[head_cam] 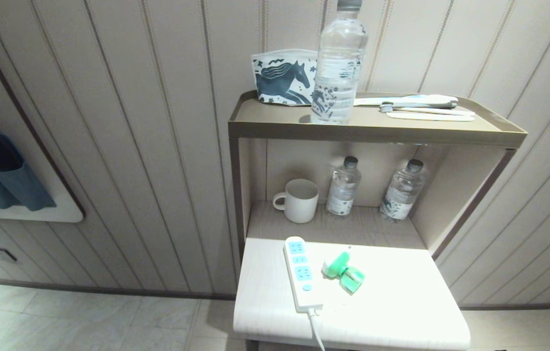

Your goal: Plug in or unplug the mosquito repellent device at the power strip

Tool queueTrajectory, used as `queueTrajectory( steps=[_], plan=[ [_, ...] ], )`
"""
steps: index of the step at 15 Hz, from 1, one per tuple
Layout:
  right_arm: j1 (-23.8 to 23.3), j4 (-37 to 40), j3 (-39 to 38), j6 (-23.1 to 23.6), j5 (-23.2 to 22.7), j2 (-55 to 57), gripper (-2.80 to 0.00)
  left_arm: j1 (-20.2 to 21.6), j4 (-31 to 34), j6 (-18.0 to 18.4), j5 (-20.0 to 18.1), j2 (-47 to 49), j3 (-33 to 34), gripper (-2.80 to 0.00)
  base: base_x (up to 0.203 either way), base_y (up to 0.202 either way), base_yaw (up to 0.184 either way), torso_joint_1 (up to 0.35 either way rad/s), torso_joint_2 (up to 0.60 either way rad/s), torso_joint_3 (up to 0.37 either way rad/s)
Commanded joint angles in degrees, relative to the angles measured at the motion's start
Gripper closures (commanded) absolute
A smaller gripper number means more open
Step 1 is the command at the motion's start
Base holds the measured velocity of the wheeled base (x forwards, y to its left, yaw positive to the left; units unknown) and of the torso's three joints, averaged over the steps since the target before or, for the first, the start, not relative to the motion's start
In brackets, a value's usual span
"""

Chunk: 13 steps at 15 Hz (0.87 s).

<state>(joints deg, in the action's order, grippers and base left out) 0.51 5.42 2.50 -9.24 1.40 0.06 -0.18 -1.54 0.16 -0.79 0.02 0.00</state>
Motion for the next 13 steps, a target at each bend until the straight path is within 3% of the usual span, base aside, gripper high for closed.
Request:
queueTrajectory(
  steps=[1,4,7,13],
  plan=[
    [0.02,-0.11,-0.08,-3.80,0.52,0.28,0.00,-0.08,-0.05,0.02,0.00,-0.02,0.00,0.00,0.000,0.000,0.000,0.000,0.00,0.000],
    [0.02,-0.42,0.05,-2.55,0.54,0.29,0.00,0.01,-0.05,0.02,0.00,-0.02,0.00,0.00,0.000,0.000,0.000,0.000,0.00,0.000],
    [0.02,-0.36,-0.18,9.26,-0.20,0.29,0.00,0.01,-0.05,0.02,0.00,-0.02,0.00,0.00,0.000,0.000,0.000,0.000,0.00,0.000],
    [0.02,-0.85,-0.39,9.77,-0.70,0.29,0.00,0.01,-0.05,-0.05,0.00,-0.02,0.00,0.00,0.000,0.000,0.000,0.000,0.00,0.000]
  ],
)
